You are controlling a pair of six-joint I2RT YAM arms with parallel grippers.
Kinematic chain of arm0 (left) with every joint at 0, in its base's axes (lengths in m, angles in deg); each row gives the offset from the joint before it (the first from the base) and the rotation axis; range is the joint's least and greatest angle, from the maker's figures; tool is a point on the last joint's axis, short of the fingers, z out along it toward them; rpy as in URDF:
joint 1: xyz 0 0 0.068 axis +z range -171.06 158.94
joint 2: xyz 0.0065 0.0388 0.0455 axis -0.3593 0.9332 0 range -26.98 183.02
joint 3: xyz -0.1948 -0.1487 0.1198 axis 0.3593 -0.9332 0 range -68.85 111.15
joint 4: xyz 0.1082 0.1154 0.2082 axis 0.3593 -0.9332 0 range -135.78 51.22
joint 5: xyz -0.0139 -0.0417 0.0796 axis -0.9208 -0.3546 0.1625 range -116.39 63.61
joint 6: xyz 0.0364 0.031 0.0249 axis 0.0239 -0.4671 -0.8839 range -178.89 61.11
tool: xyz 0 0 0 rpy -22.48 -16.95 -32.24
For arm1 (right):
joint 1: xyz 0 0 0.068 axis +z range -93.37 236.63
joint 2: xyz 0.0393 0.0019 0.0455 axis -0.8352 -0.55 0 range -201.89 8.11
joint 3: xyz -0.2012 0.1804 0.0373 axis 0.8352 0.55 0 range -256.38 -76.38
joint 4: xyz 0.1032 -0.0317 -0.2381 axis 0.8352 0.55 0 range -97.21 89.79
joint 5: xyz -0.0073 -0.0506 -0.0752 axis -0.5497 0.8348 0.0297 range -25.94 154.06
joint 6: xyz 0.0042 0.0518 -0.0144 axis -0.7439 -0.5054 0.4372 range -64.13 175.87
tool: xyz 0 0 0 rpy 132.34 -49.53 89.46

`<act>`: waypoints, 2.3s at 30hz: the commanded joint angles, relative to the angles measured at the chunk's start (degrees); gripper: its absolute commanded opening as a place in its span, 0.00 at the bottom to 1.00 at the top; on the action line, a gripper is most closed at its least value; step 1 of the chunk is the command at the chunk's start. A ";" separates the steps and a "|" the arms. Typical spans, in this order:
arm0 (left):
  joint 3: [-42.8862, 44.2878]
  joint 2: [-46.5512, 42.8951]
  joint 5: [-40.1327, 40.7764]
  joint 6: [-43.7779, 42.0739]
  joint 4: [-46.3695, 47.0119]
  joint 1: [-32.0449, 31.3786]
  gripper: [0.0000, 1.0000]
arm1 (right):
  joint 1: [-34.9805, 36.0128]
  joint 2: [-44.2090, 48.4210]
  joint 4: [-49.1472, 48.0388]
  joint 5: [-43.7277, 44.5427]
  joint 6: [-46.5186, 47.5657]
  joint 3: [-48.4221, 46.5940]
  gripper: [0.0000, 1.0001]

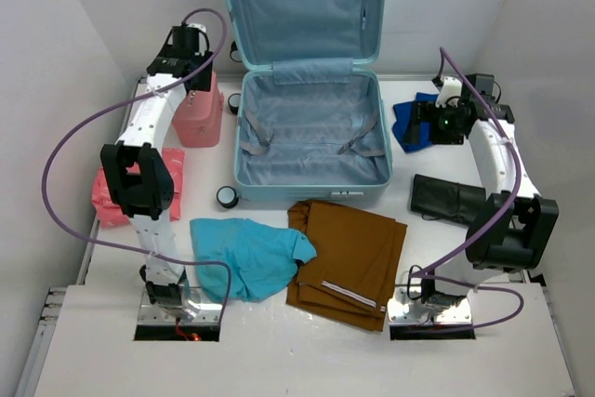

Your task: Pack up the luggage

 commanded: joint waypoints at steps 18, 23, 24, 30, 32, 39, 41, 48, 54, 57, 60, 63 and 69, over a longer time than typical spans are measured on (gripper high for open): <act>13.74 10.96 -0.95 -1.35 -2.54 2.85 0.21 | 0.22 -2.37 0.36 0.30 2.55 -4.50 1.00; 14.27 7.62 -3.68 -3.38 -3.06 3.37 0.00 | 0.22 -2.02 0.36 -0.31 2.55 -4.59 1.00; 14.27 6.31 -4.55 -3.38 -3.59 3.37 0.00 | 0.31 -1.85 0.36 -0.40 2.47 -4.76 1.00; 17.69 0.60 -6.84 0.04 -4.21 3.37 0.00 | 0.31 -1.49 0.28 -1.02 2.55 -4.59 1.00; 17.70 -3.08 -6.85 1.62 -2.45 0.75 0.00 | 0.31 -1.05 0.45 -1.02 2.47 -4.68 1.00; 19.54 -9.87 5.27 3.92 1.85 -12.69 0.00 | 0.22 -0.27 0.45 -1.81 1.50 -4.76 1.00; 20.07 -10.49 7.29 3.92 1.86 -15.95 0.00 | -0.21 -0.09 0.28 -1.99 1.50 -5.20 1.00; 20.69 -12.16 7.22 10.41 2.91 -25.44 0.00 | 0.31 0.09 -1.04 -3.83 -5.43 -6.78 1.00; 20.69 -8.91 6.07 14.20 3.97 -28.61 0.00 | 0.22 -3.33 -2.00 -8.05 -11.32 -11.35 0.96; 20.69 -6.45 6.07 16.48 3.97 -28.62 0.00 | 0.48 -5.17 -1.48 -9.89 -12.04 -13.37 0.95; 20.17 -4.08 6.07 18.41 3.97 -28.62 0.00 | 0.92 -6.50 -1.31 -10.07 -11.95 -14.17 0.95; 18.67 -1.79 6.07 20.00 3.97 -28.01 0.00 | 1.45 -7.64 -1.39 -10.25 -11.86 -14.52 0.95; 17.08 3.30 7.39 22.63 4.50 -25.98 0.00 | 2.07 -9.49 -1.48 -10.34 -11.33 -15.31 0.94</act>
